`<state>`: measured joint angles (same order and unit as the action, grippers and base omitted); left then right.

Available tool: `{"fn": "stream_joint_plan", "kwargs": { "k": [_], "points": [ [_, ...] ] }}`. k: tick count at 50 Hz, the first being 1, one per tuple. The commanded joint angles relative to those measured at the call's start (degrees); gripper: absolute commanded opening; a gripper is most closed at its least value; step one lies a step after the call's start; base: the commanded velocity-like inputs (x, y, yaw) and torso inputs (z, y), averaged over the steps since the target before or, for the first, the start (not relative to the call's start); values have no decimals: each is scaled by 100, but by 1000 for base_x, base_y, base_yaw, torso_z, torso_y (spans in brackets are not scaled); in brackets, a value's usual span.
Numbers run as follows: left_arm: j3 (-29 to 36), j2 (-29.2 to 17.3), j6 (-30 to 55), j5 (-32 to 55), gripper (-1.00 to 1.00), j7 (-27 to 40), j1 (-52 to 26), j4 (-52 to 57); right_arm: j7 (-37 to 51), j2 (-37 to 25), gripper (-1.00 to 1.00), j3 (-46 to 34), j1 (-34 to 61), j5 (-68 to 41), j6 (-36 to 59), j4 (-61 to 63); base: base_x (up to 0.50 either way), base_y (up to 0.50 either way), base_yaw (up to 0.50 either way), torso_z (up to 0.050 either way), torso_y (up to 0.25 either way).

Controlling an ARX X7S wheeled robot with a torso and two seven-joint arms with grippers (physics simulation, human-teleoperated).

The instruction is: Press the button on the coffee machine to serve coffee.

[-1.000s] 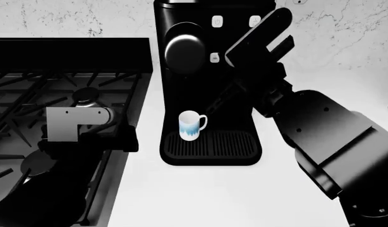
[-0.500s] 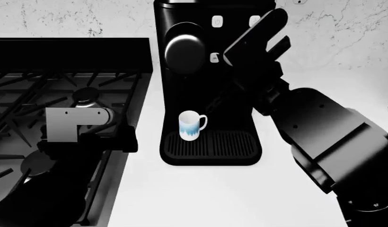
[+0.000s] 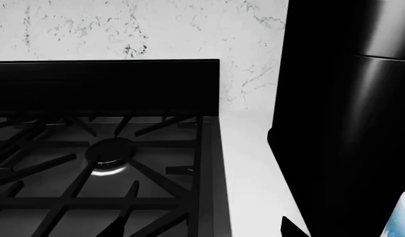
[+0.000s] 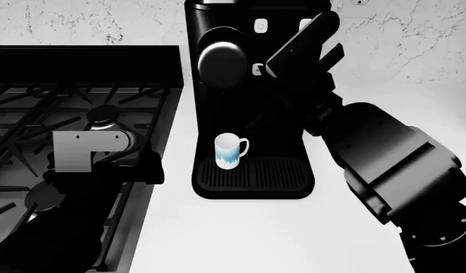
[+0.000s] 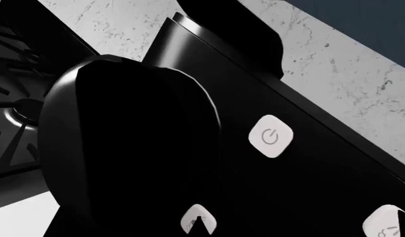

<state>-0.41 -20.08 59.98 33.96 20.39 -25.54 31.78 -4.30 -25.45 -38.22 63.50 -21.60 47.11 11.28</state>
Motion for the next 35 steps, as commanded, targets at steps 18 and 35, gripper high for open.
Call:
{"fn": "stream_joint_plan", "kwargs": {
  "k": [18,35],
  "points": [
    [35,-17,-45,32,100,66,25,-16,-67,64,-100,-105,73,68,-177,-297,0,0,0,0,0],
    [4,-70,-96,54,100,76,37,-45,-80,87,-100,-135,77,77,-245,-406,0,0,0,0,0]
  ]
}}
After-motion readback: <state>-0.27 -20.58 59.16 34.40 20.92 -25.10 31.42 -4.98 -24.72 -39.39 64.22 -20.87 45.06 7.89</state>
